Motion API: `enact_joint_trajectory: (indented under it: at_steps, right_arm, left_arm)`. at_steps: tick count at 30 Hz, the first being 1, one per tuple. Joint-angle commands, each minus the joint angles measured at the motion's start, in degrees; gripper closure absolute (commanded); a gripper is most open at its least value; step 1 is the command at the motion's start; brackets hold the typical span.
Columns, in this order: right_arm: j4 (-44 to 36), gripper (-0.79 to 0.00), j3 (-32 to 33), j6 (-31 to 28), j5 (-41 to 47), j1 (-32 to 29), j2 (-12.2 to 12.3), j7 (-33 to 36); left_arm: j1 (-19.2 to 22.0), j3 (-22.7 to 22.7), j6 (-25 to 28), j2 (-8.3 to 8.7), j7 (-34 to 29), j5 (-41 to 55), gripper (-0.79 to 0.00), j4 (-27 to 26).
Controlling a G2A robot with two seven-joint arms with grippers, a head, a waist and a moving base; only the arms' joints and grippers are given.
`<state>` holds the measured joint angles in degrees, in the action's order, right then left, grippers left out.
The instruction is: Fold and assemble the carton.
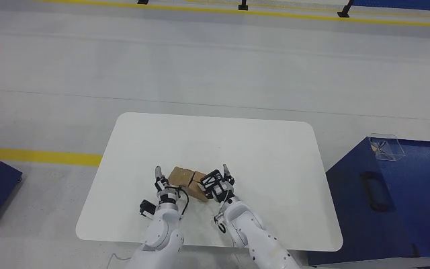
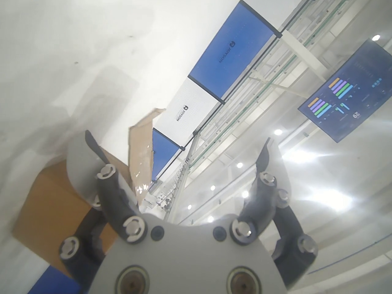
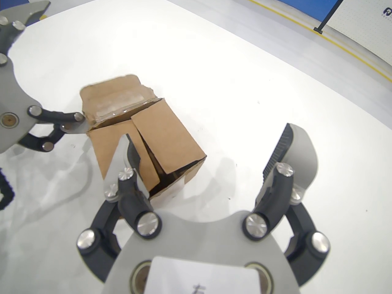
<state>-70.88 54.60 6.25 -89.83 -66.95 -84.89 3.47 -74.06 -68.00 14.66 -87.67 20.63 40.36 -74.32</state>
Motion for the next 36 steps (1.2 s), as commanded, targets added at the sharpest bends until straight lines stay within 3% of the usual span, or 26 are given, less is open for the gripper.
enact_joint_trajectory:
  at_steps: [1,16,24,36]
  right_arm:
    - [-0.3,-0.785,0.1,0.0,-0.4,-0.1,0.0,0.3]
    - [-2.0,-0.785,1.1,0.0,-1.8,-1.7,0.1,0.8]
    - [-4.9,-0.785,4.9,2.1,-2.3,-3.5,0.7,1.2]
    - [-11.0,-0.785,15.4,-0.6,-0.1,-7.5,2.8,2.4]
  left_arm:
    - [-0.3,-0.4,1.1,-0.04,-0.9,0.0,-0.785,-0.3]
    - [-3.3,-0.8,7.3,-0.18,-11.2,-2.7,-0.785,-2.6]
    - [-3.6,-0.1,3.8,-0.27,-12.8,-4.8,-0.785,-2.6]
    - [-5.2,2.2,-2.9,-0.57,-15.4,-5.1,-0.785,-5.1]
